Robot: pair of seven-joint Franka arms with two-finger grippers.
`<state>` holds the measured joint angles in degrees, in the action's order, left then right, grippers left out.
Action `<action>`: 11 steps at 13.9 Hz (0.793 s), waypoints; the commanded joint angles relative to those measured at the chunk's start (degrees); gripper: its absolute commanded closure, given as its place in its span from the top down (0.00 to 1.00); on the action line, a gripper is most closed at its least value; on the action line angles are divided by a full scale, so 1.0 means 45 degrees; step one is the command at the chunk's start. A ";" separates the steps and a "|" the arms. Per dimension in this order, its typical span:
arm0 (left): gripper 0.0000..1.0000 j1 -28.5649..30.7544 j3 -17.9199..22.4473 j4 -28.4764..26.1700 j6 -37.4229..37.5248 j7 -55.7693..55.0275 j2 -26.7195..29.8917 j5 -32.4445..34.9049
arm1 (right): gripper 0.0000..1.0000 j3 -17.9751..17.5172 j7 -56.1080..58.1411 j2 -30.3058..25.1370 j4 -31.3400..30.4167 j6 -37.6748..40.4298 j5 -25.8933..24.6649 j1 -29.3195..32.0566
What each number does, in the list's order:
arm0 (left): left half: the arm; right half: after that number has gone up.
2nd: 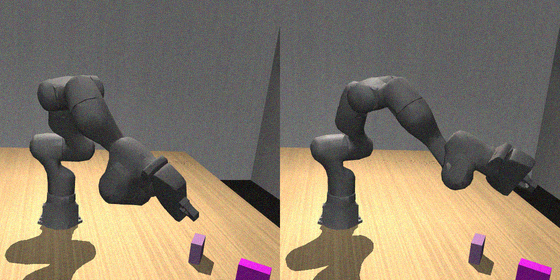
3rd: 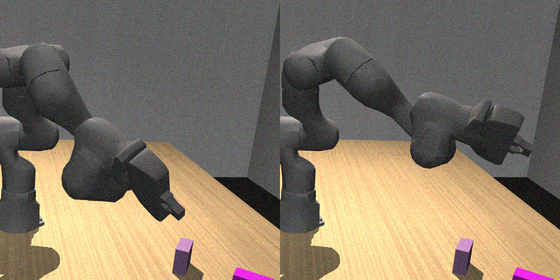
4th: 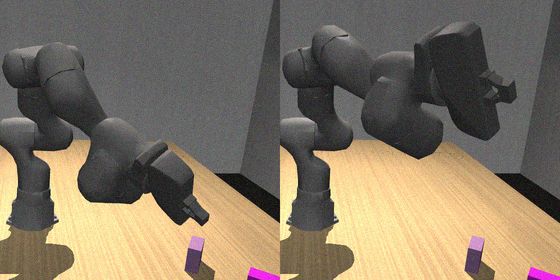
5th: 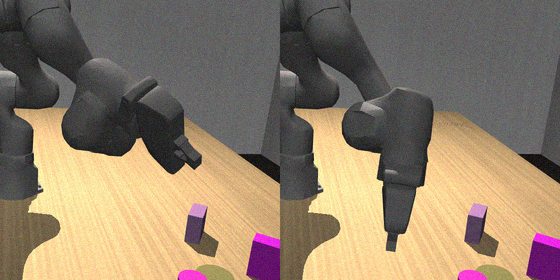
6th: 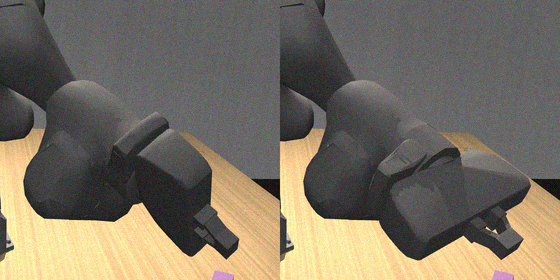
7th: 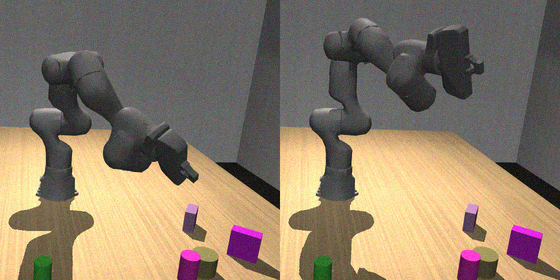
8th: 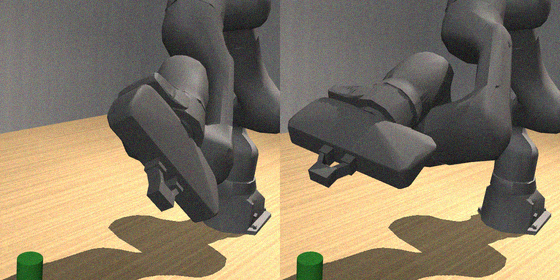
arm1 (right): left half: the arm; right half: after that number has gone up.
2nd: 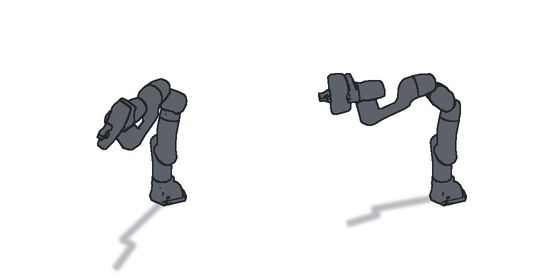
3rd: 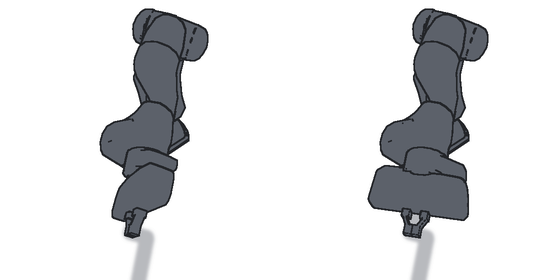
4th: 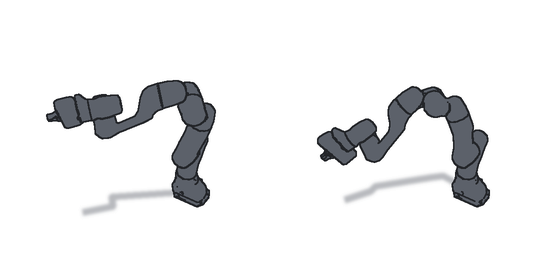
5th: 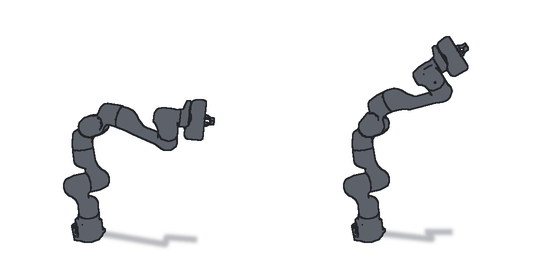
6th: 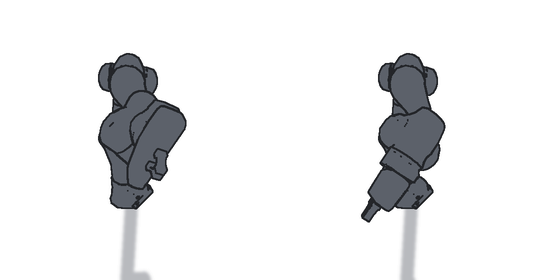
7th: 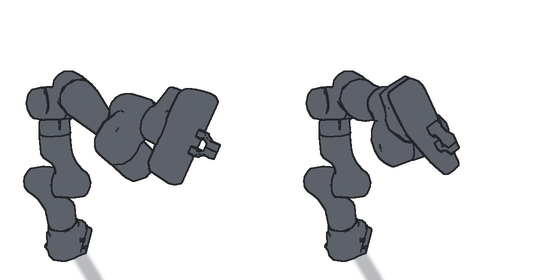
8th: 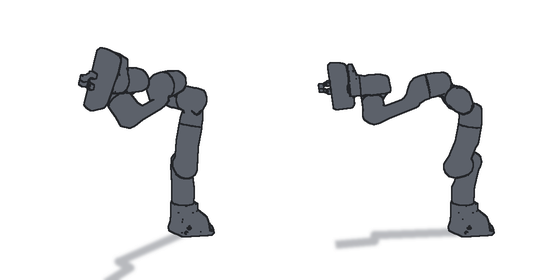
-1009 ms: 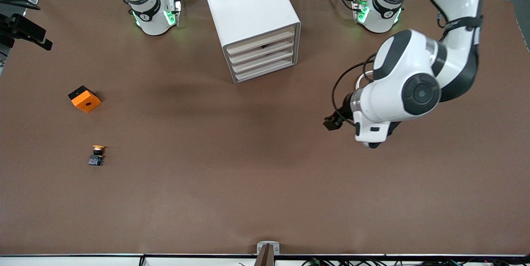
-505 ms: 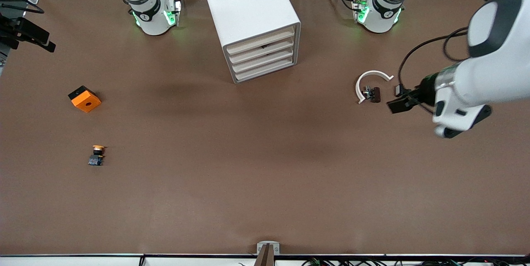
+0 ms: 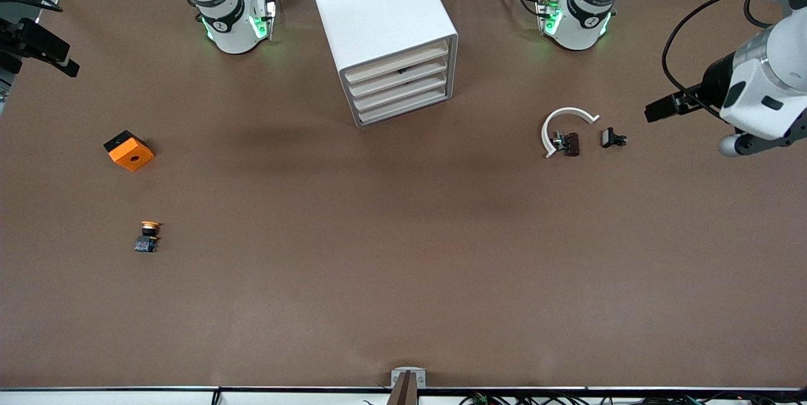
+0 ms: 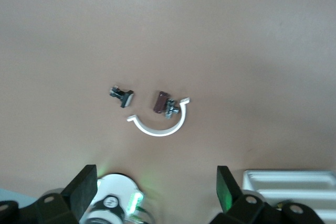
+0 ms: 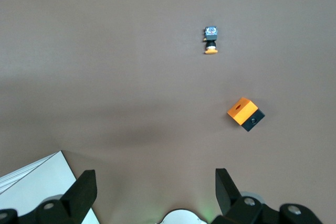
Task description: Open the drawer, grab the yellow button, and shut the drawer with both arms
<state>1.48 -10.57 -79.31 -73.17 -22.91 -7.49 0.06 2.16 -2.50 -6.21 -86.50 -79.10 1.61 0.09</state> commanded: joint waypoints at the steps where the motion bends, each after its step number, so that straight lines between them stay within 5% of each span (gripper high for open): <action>1: 1.00 -0.0016 0.0782 -0.1766 -0.0359 0.2231 0.1603 0.0261 | 1.00 0.0125 0.0708 -0.0358 -0.0368 -0.0352 0.0053 -0.0097; 7: 1.00 -0.0857 0.2778 -0.6959 -0.3676 0.3856 0.5430 0.0143 | 1.00 0.0165 0.0808 -0.0475 -0.0446 -0.0352 0.0034 -0.0078; 11: 1.00 -0.0857 0.2740 -0.6559 -0.4208 0.3977 0.5164 0.0163 | 1.00 0.0165 0.0789 -0.0632 -0.0622 -0.0411 0.0034 -0.0058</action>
<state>-1.37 1.30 -109.46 -90.64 -5.70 16.02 0.49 2.50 0.40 -6.91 -86.98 -80.00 1.60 0.09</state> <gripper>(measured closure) 0.000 0.000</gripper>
